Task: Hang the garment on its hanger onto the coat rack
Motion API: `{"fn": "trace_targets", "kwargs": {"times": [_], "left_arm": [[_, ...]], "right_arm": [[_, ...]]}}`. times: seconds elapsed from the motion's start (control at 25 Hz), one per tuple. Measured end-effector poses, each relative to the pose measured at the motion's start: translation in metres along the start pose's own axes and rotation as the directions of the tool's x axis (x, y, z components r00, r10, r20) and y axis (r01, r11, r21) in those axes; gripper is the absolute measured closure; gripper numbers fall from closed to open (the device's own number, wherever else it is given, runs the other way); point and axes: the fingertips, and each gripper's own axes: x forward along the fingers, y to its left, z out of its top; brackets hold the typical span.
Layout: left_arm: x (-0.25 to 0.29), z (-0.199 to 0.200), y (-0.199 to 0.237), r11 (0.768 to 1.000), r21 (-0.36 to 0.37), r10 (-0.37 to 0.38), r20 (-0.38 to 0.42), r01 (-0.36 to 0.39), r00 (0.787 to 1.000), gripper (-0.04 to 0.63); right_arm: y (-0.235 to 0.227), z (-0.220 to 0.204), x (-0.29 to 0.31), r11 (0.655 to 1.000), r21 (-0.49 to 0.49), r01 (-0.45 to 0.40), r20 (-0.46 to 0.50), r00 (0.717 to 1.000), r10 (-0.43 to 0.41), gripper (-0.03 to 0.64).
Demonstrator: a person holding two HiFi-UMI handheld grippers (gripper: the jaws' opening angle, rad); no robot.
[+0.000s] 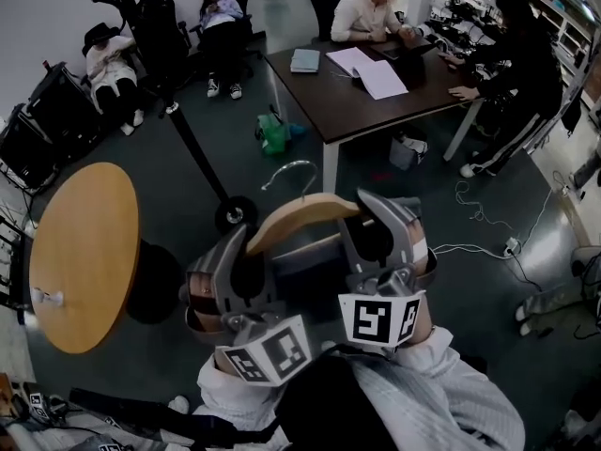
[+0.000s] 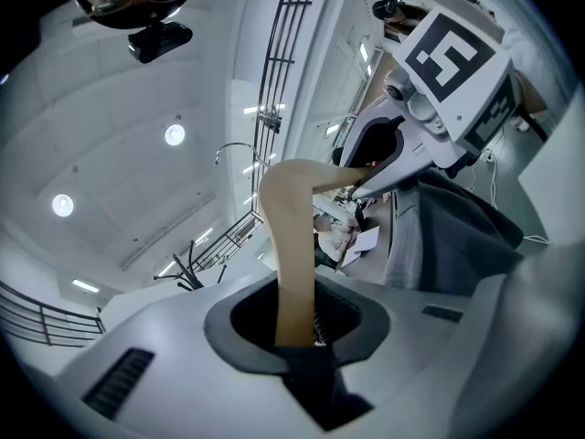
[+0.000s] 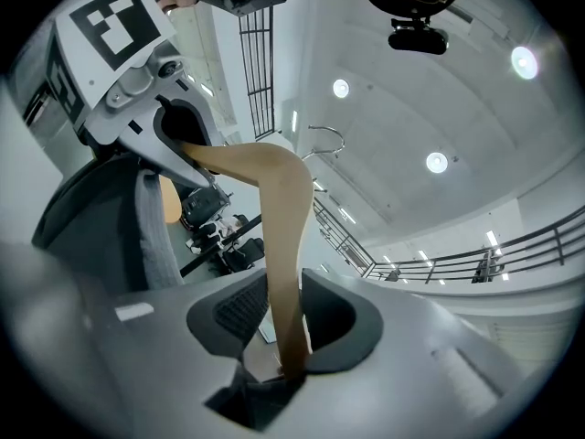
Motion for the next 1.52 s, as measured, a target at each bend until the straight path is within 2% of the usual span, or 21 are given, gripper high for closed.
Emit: {"fn": "trace_targets", "kwargs": {"times": [0.36,0.64,0.84,1.04,1.24,1.44,1.52], "left_arm": [[0.145,-0.058,0.038,1.000,0.021,0.017,-0.018,-0.016,1.000,0.523],[0.237,-0.099,0.080,0.996,0.049,0.078,-0.009,-0.077,0.997,0.523],[0.297,-0.133,0.094,0.993,0.059,0.107,-0.050,-0.104,0.993,0.523],[0.360,-0.172,0.111,0.988,0.070,0.148,-0.125,-0.140,0.981,0.525],[0.428,-0.203,0.129,0.974,0.099,0.220,-0.233,-0.202,0.947,0.525],[0.479,-0.224,0.158,0.945,0.152,0.324,-0.340,-0.288,0.883,0.523],[0.496,-0.225,0.160,0.931,0.176,0.365,-0.381,-0.320,0.849,0.525]], "right_arm": [[-0.003,-0.023,0.162,1.000,0.011,0.001,0.034,0.999,-0.001,0.512],[-0.006,-0.021,0.276,1.000,0.018,0.025,0.097,0.995,-0.026,0.512],[0.003,-0.032,0.353,0.999,0.025,-0.020,0.135,0.991,0.016,0.512],[0.015,-0.039,0.437,0.996,0.034,-0.078,0.191,0.979,0.070,0.512],[0.020,-0.049,0.529,0.983,0.040,-0.177,0.292,0.943,0.158,0.512],[0.020,-0.040,0.609,0.963,0.030,-0.270,0.423,0.876,0.232,0.512],[0.017,-0.043,0.631,0.951,0.024,-0.307,0.472,0.842,0.260,0.512]]}}
